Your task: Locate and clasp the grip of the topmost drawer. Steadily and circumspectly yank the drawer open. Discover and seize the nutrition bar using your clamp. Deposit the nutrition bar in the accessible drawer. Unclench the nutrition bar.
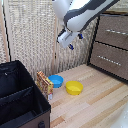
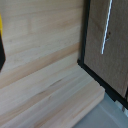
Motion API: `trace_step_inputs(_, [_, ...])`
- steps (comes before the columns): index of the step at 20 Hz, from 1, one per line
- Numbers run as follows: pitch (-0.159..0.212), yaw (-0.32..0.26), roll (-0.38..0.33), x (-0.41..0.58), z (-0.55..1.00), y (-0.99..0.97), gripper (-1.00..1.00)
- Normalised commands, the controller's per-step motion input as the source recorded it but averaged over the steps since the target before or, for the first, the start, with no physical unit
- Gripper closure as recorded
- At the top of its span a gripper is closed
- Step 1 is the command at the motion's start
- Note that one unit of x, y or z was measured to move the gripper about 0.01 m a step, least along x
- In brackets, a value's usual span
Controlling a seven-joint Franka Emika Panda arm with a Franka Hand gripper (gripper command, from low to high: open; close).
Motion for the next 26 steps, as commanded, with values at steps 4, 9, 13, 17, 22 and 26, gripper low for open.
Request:
trace_step_inputs(4, [0.032, 0.0, -0.336, 0.347, 0.25, 0.0, -1.0])
trace_step_inputs(9, [0.037, 0.0, -0.35, 0.315, 0.21, 0.0, -1.0])
trace_step_inputs(13, [0.044, 0.0, -0.344, 0.274, 0.22, 0.0, -1.0])
trace_step_inputs(17, [0.058, 0.0, -0.343, 0.241, 0.2, -0.02, -1.0])
trace_step_inputs(22, [0.016, 0.011, -0.246, -0.026, 0.25, -0.5, -1.0])
trace_step_inputs(26, [0.0, 0.08, -0.135, -0.071, 0.18, -0.72, -1.0])
